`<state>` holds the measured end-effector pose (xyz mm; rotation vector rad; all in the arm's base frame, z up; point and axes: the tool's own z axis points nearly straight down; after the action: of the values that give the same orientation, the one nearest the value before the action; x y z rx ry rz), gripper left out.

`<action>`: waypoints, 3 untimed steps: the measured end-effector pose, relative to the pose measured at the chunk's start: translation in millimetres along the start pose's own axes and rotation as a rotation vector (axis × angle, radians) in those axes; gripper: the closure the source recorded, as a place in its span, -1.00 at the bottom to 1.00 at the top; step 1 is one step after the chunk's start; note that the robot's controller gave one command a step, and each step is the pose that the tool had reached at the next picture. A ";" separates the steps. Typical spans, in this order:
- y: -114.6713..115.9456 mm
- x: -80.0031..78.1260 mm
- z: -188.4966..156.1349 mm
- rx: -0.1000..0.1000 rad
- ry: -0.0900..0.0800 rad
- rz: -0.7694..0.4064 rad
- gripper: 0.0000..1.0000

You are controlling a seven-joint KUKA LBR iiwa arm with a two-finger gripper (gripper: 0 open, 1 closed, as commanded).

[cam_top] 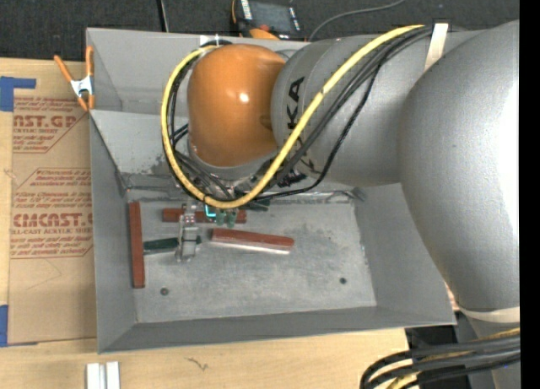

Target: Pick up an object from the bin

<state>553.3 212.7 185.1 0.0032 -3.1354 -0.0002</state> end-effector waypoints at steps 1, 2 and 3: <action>-40.9 -26.1 119.0 0.000 -0.006 0.037 -1.00; -38.6 -27.9 111.2 -0.003 -0.010 0.034 1.00; -45.3 -18.6 -54.0 -0.003 -0.017 0.020 1.00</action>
Offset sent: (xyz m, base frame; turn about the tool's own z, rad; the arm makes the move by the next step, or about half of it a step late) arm 0.0255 -0.0402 -0.1151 0.0354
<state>572.3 167.5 238.9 -0.0287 -3.1522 -0.0053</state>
